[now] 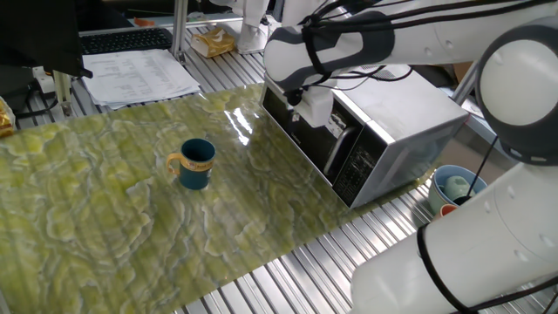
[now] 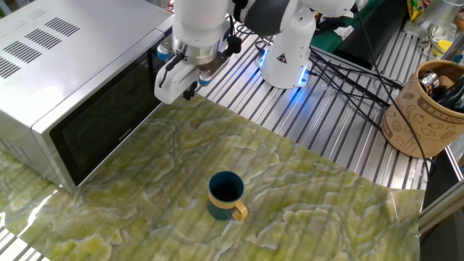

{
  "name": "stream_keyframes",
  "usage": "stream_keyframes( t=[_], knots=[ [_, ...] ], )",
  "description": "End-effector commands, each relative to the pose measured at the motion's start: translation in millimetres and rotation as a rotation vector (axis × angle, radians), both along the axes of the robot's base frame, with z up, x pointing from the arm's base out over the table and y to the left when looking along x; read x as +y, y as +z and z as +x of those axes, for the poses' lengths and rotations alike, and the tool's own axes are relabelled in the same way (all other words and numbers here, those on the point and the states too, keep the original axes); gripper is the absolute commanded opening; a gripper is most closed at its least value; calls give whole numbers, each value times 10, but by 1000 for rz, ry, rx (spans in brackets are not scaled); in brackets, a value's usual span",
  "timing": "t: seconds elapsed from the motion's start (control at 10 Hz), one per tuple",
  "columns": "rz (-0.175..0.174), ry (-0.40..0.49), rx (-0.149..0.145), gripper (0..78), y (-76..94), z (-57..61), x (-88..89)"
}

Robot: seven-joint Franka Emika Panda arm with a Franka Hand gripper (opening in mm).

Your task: Put the bowl into the microwave

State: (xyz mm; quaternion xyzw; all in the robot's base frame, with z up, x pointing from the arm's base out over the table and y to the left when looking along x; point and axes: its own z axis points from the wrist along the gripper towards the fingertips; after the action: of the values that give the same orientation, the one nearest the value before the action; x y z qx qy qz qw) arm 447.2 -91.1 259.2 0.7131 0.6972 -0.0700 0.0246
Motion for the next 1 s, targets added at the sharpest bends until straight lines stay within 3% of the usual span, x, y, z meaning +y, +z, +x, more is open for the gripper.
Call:
stream_keyframes(
  t=[0.1, 0.2, 0.3, 0.7, 1.0],
  knots=[
    [46, 24, -17, 0, 62, -182, -316],
    [96, 22, -30, 0, 105, -239, -505],
    [104, 10, -35, 0, 113, -249, -609],
    [83, -15, -57, 0, 18, -318, -851],
    [62, -57, -57, 0, 26, -333, -794]
  ],
)
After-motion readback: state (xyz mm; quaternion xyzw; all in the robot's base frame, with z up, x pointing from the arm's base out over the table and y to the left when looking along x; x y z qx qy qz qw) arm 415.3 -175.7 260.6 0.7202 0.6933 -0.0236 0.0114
